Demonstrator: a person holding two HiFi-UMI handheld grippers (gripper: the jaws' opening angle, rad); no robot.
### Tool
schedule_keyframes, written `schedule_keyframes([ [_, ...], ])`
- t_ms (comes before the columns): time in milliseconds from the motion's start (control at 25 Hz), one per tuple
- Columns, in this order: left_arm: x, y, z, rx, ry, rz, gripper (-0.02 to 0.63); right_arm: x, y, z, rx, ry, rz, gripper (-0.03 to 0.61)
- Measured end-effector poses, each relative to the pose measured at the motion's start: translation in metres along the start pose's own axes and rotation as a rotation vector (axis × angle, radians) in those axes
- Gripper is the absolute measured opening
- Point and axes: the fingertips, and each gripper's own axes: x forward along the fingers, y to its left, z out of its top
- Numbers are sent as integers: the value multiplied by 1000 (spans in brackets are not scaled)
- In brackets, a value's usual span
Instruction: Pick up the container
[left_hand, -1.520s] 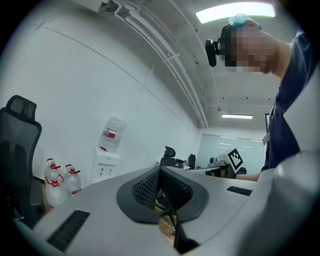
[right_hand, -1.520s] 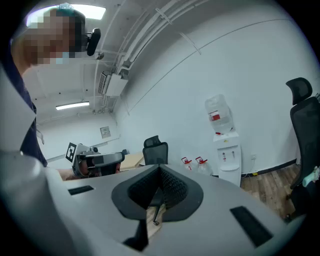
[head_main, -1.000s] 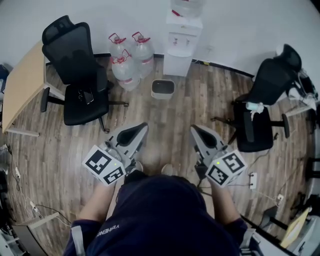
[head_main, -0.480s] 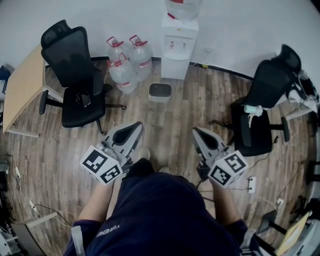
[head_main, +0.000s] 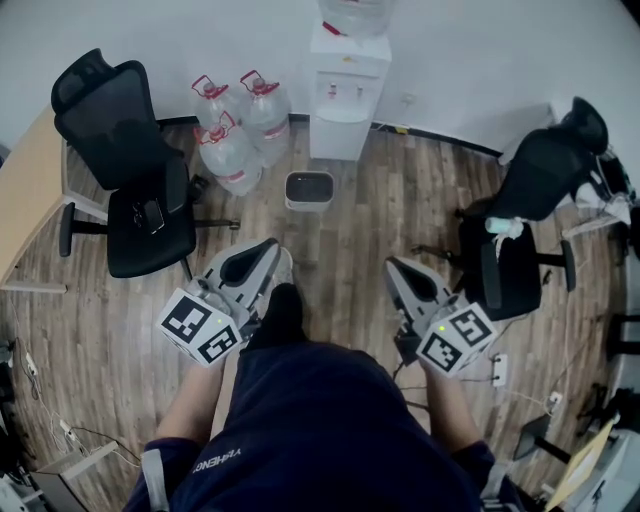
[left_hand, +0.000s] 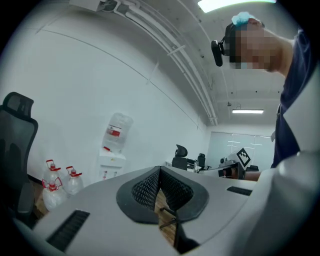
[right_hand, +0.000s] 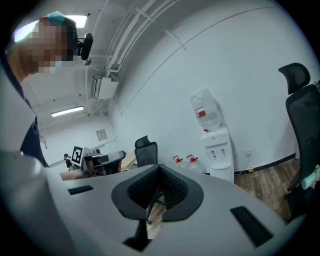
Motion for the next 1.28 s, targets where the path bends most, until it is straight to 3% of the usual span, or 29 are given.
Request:
schedule_keyframes([
  [720, 129, 288, 52, -62, 98, -87, 25, 304, -85, 79, 8, 153, -68, 14],
  [1280, 187, 393, 13, -132, 215, -68, 25, 397, -156, 66, 49, 282, -133, 14],
])
